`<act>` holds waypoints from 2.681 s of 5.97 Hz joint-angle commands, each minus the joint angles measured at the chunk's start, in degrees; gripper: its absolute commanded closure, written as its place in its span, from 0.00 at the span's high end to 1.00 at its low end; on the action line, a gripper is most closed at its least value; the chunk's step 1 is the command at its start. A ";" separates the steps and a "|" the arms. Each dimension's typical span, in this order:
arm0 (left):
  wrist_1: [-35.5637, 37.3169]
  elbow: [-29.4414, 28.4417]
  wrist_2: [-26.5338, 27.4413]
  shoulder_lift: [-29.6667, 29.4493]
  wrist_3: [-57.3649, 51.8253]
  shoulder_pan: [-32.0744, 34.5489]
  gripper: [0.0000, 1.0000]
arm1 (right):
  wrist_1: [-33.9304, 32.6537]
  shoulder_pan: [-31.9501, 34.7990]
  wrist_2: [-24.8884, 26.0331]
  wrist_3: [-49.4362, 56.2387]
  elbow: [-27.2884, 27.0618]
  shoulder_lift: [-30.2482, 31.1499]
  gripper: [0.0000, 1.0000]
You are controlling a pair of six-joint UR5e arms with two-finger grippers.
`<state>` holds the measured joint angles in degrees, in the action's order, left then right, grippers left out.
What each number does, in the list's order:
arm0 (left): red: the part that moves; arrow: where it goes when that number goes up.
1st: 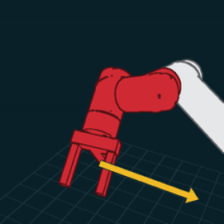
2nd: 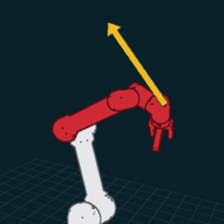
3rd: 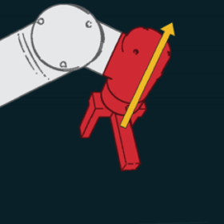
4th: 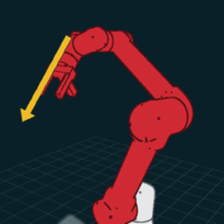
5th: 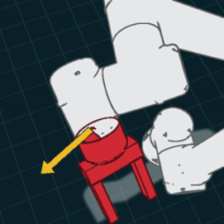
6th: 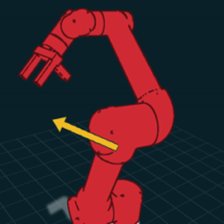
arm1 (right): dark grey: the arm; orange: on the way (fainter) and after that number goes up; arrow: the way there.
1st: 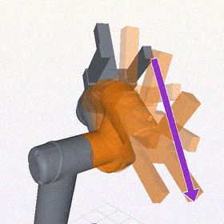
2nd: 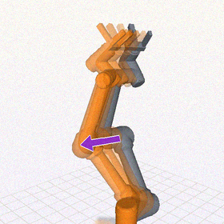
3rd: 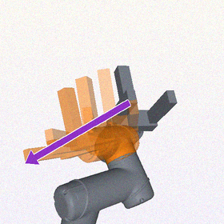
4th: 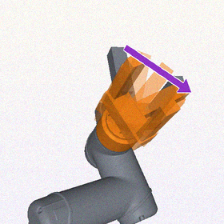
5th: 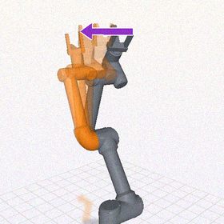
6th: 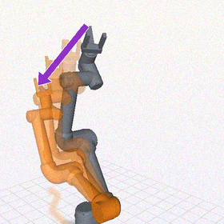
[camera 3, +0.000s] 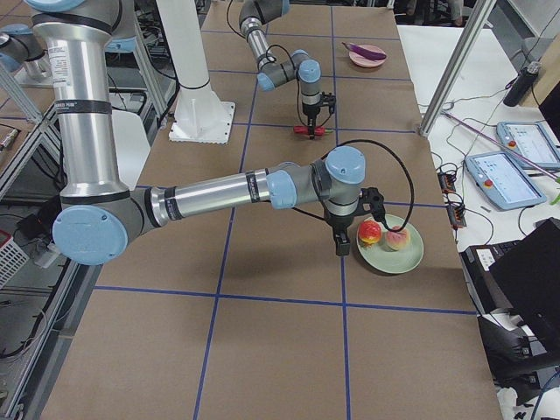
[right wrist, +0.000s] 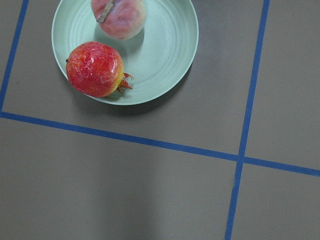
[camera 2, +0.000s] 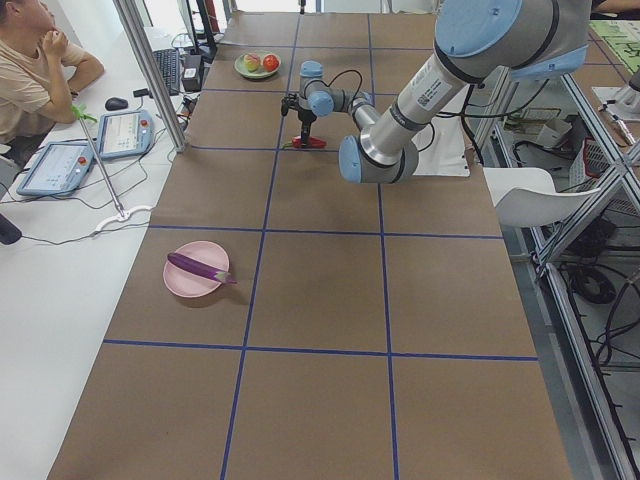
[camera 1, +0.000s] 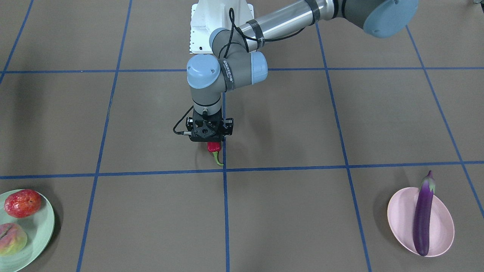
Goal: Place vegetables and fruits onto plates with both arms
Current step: 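Carry the chili pepper with the left gripper onto the pink plate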
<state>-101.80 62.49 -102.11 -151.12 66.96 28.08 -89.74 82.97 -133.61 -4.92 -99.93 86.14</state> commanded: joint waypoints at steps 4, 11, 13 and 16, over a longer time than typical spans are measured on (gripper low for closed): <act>3.27 3.43 -6.17 0.21 -10.72 13.18 0.00 | 0.00 0.00 -0.16 0.00 0.00 -0.01 1.00; -5.59 -11.77 -1.46 15.93 -64.68 36.08 0.09 | 0.09 -0.97 0.11 -0.09 0.00 -0.09 1.00; -7.53 -11.08 -1.25 17.18 -63.81 35.90 0.93 | 0.26 -1.40 0.11 -2.19 -0.18 -0.18 1.00; -7.62 -8.80 -1.68 17.70 -63.54 35.72 0.99 | 0.26 -1.41 0.11 -2.28 -0.18 -0.62 1.00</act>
<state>-109.35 53.08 -103.52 -133.49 3.42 63.79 -89.47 81.57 -133.51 -7.19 -100.11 85.60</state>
